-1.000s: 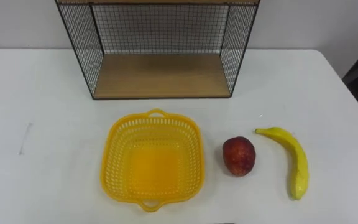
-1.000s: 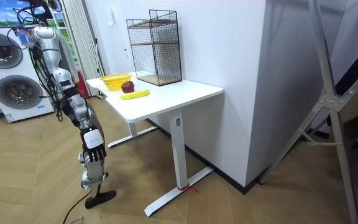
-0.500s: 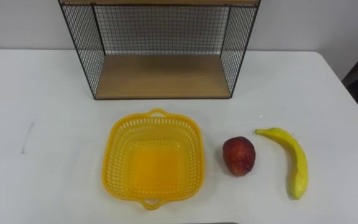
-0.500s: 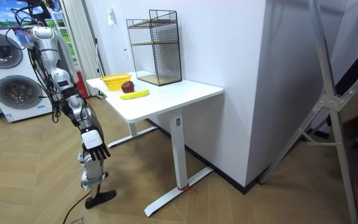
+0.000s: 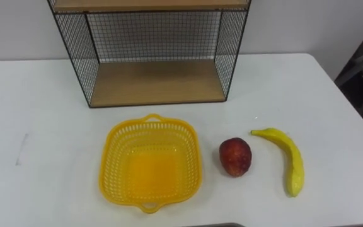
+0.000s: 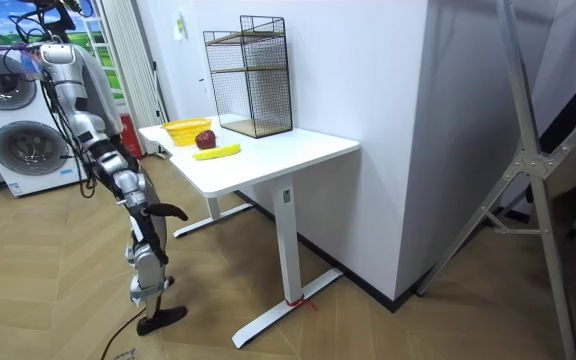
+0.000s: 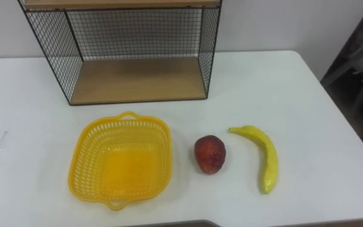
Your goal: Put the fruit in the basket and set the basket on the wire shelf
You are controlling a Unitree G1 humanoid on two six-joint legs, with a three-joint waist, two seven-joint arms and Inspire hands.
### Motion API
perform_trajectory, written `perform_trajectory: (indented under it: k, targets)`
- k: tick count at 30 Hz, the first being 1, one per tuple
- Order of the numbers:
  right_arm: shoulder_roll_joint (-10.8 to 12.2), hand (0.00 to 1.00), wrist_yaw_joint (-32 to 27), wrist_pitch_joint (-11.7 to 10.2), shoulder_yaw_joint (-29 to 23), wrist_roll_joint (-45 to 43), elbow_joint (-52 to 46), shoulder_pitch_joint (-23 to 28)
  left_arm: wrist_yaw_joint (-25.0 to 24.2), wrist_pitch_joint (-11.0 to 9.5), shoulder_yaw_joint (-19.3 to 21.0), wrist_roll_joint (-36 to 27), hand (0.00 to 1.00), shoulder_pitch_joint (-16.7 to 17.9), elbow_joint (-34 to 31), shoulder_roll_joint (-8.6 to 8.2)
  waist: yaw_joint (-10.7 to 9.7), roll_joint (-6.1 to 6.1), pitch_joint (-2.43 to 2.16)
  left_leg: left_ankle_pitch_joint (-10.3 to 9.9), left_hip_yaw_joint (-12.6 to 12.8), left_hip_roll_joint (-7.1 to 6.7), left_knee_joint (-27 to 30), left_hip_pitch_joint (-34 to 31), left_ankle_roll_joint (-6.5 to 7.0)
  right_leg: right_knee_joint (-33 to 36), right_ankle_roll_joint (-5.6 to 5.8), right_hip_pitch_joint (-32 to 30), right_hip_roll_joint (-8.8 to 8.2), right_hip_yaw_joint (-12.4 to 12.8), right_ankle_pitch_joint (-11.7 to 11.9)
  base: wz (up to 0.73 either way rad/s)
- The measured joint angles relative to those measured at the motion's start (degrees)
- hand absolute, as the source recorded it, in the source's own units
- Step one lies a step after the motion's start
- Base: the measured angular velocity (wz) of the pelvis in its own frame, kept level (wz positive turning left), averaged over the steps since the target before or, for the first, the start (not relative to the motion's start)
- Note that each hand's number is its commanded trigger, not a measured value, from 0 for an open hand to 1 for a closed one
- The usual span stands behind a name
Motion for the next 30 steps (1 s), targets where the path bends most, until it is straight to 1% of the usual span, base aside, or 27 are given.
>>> perform_trajectory:
  k: [2, 3, 4, 5, 6, 7, 8, 9, 11, 12, 13, 14, 15, 16, 17, 18, 20, 21, 22, 23, 24, 25, 27, 28, 30]
  targets:
    - [-0.1, 0.0, -2.1, -0.5, -2.5, 1.7, -2.5, 0.0, 0.1, -0.2, 0.0, -0.2, 0.0, 0.8, -0.8, 0.02, -0.6, -0.19, -0.11, 0.1, 0.0, -0.08, -0.1, 0.1, 0.1, 0.0, 0.03, 0.0, -0.07, 0.0, 0.0, 0.0]
    - [-0.1, 0.0, -4.3, -0.9, -4.2, 2.6, -5.0, 0.0, 0.3, -0.4, 0.1, -0.2, 0.0, 1.2, -0.9, 0.04, -1.0, -0.33, -0.22, 0.1, 0.1, -0.13, -0.2, 0.2, 0.17, 0.0, 0.04, 0.0, -0.12, 0.0, 0.0, -0.05]
    - [-0.2, 0.0, -6.4, -1.4, -5.6, 2.3, -7.5, 0.0, 0.5, -0.4, 0.2, -0.1, 0.0, 1.4, -1.4, 0.11, -1.3, -0.48, -0.31, 0.2, 0.3, -0.14, -0.3, 0.3, 0.21, 0.0, 0.07, 0.0, -0.11, 0.2, 0.1, -0.1]
    - [-0.3, 0.0, -8.7, -2.5, -6.6, 1.9, -9.9, 0.0, 0.9, -0.5, 0.5, -0.2, 0.0, 1.5, -1.8, 0.24, -1.5, -0.49, -0.32, 0.2, 0.5, -0.16, -0.7, 0.6, 0.25, 0.0, 0.08, 0.0, -0.07, 0.5, 0.1, -0.09]
    - [-0.2, 0.0, -10.0, -3.0, -7.1, 1.7, -11.4, 0.1, 1.0, -0.6, 0.5, -0.2, 0.0, 1.5, -1.8, 0.43, -1.6, -0.55, -0.35, 0.2, 0.5, -0.19, -0.8, 0.6, 0.27, 0.1, 0.09, 0.0, -0.08, 0.6, 0.1, -0.05]
    - [-0.3, 0.0, -12.6, -3.9, -7.7, 1.0, -14.5, 0.0, 1.0, -0.7, 0.5, -0.2, 0.0, 1.8, -1.8, 0.89, -1.8, -0.67, -0.34, 0.3, 0.5, -0.23, -0.9, 0.6, 0.3, 0.1, 0.1, 0.0, -0.11, 0.6, 0.1, -0.03]
    - [-0.3, 0.0, -15.6, -4.6, -8.0, -1.1, -18.3, 0.1, 1.1, -1.2, 0.5, -0.2, 0.0, 1.8, -1.8, 1.22, -1.9, -0.71, -0.36, 0.3, 0.7, -0.27, -0.9, 0.5, 0.3, 0.4, 0.15, -0.2, -0.11, 0.7, 0.1, -0.05]
    - [-0.3, 0.0, -17.2, -4.7, -8.0, -3.1, -20.7, 0.1, 1.2, -1.4, 0.5, -0.2, 0.0, 1.7, -1.8, 1.24, -1.9, -0.68, -0.36, 0.3, 0.8, -0.28, -0.9, 0.5, 0.31, 0.5, 0.16, -0.3, -0.11, 0.8, 0.1, -0.12]
    - [-0.3, 0.0, -23.7, -5.5, -7.9, -11.0, -31.4, 0.0, 1.2, -1.7, 0.5, -0.1, 0.0, 1.2, -2.3, 1.35, -2.0, -0.66, -0.34, 0.3, 1.4, -0.27, -0.9, 0.0, 0.32, 0.9, 0.24, -1.2, -0.11, 1.3, 0.0, -0.12]
    - [-0.4, 0.0, -25.2, -6.3, -7.5, -12.8, -33.9, 0.0, 1.2, -1.8, 0.0, -0.2, 0.0, 1.0, -2.3, 1.56, -2.0, -0.68, -0.31, 0.3, 1.4, -0.27, -0.8, -0.1, 0.32, 0.9, 0.24, -1.3, -0.11, 1.3, 0.0, -0.04]
    - [-0.8, 0.0, -27.8, -7.6, -6.2, -16.6, -37.3, -0.2, 1.3, -1.9, -1.1, -0.2, 0.0, 0.4, -2.2, 1.99, -1.8, -0.64, -0.23, 0.3, 1.4, -0.27, -0.6, -0.5, 0.32, 1.0, 0.25, -1.6, -0.12, 1.3, 0.1, 0.0]
    - [-1.2, 0.0, -30.0, -8.4, -5.2, -20.5, -40.0, -0.6, 1.5, -2.4, -1.6, -0.3, 0.0, -0.2, -2.2, 2.13, -1.6, -0.94, -0.25, 0.3, 1.4, -0.28, -0.7, -0.7, 0.33, 1.0, 0.26, -2.1, -0.12, 1.3, 0.1, 0.0]
    - [-1.4, 0.0, -30.9, -8.5, -5.1, -21.7, -41.2, -0.8, 1.5, -2.6, -1.8, -0.4, 0.0, -0.3, -2.2, 2.12, -1.5, -0.83, -0.17, 0.3, 1.5, -0.27, -0.7, -0.8, 0.35, 1.0, 0.29, -2.2, -0.12, 1.4, 0.1, -0.05]
    - [-1.8, 0.0, -32.4, -8.5, -4.9, -25.0, -43.3, -1.3, 1.6, -3.0, -2.5, -0.6, 0.0, -0.4, -2.2, 2.09, -1.1, -1.16, -0.33, 0.4, 1.8, -0.27, -0.9, -0.8, 0.42, 1.0, 0.33, -2.2, -0.12, 1.6, 0.2, -0.05]
    - [-1.9, 0.0, -33.2, -8.5, -4.8, -27.0, -44.5, -1.3, 1.6, -3.2, -2.6, -0.7, 0.0, -0.4, -2.1, 2.05, -0.9, -1.05, -0.27, 0.4, 1.9, -0.27, -0.9, -0.8, 0.43, 1.0, 0.33, -2.2, -0.12, 1.7, 0.2, -0.07]
    - [-1.9, 0.0, -34.6, -8.6, -4.6, -30.8, -47.1, -1.2, 1.6, -3.5, -2.6, -0.7, 0.0, -0.3, -1.8, 2.17, -0.9, -1.02, -0.25, 0.4, 1.9, -0.27, -1.0, -0.8, 0.43, 0.9, 0.34, -2.2, -0.12, 1.7, 0.2, 0.0]
    - [-1.9, 0.0, -36.7, -8.8, -3.9, -36.7, -51.4, -1.2, 1.8, -3.4, -2.9, -0.6, 0.0, 0.5, -1.8, 2.46, -0.7, -1.07, -0.27, 0.4, 1.9, -0.27, -1.2, -0.8, 0.43, 0.8, 0.35, -2.2, -0.12, 1.6, 0.2, 0.0]
    - [-1.9, 0.0, -37.1, -8.8, -3.6, -38.2, -52.4, -1.2, 2.0, -3.4, -3.1, -0.6, 0.0, 0.7, -1.8, 2.47, -0.7, -1.02, -0.26, 0.4, 1.9, -0.27, -1.3, -0.8, 0.43, 0.7, 0.35, -2.2, -0.12, 1.5, 0.2, 0.0]
    - [-2.1, 0.0, -37.8, -9.0, -2.7, -41.4, -54.3, -1.2, 2.0, -3.4, -3.8, -0.6, 0.0, 1.0, -1.9, 2.5, -0.8, -0.94, -0.23, 0.4, 1.8, -0.26, -1.3, -0.9, 0.44, 0.4, 0.37, -2.2, -0.13, 1.5, 0.3, 0.04]
    - [-2.1, 0.0, -37.9, -9.2, -2.3, -44.7, -55.8, -1.2, 2.0, -3.4, -4.8, -0.6, 0.0, 1.3, -1.9, 2.5, -0.8, -0.79, -0.29, 0.4, 1.8, -0.24, -1.3, -0.9, 0.47, -0.1, 0.41, -2.2, -0.11, 1.3, 0.5, 0.0]
    - [-2.2, 0.0, -38.0, -9.5, -1.9, -46.3, -56.4, -1.3, 2.0, -3.4, -5.1, -0.6, 0.0, 1.2, -1.9, 2.48, -0.7, -0.8, -0.25, 0.4, 1.8, -0.24, -1.3, -1.0, 0.47, -0.1, 0.41, -2.2, -0.11, 1.3, 0.5, 0.04]
    - [-2.3, 0.0, -37.9, -9.8, -0.7, -49.5, -57.4, -1.3, 2.0, -3.5, -5.4, -0.6, 0.0, 1.1, -1.8, 2.49, -0.5, -0.85, -0.26, 0.4, 1.8, -0.22, -1.3, -1.3, 0.47, 0.0, 0.41, -2.2, -0.11, 1.2, 0.5, 0.0]
    - [-2.3, 0.0, -37.6, -9.8, 1.3, -51.9, -59.7, -1.2, 1.9, -3.4, -5.4, -0.6, 0.0, 0.6, -1.7, 2.36, 0.0, -0.9, -0.25, 0.4, 1.8, -0.19, -1.3, -1.4, 0.47, 0.0, 0.39, -2.2, -0.1, 1.2, 0.5, 0.0]
    - [-2.3, 0.0, -36.7, -9.8, 2.2, -52.9, -60.9, -1.2, 1.7, -3.5, -5.5, -0.6, 0.0, 0.1, -1.6, 2.31, 0.6, -0.92, -0.23, 0.4, 1.9, -0.19, -1.3, -1.3, 0.47, 0.0, 0.38, -2.2, -0.1, 1.2, 0.6, 0.0]
    - [-2.4, 0.0, -34.5, -9.9, 4.2, -54.1, -61.4, -1.3, 1.4, -3.7, -5.7, -0.6, 0.0, 0.0, -1.6, 2.35, 1.0, -1.0, -0.22, 0.4, 1.8, -0.17, -1.3, -1.3, 0.47, 0.0, 0.37, -2.0, -0.09, 1.2, 0.7, 0.0]
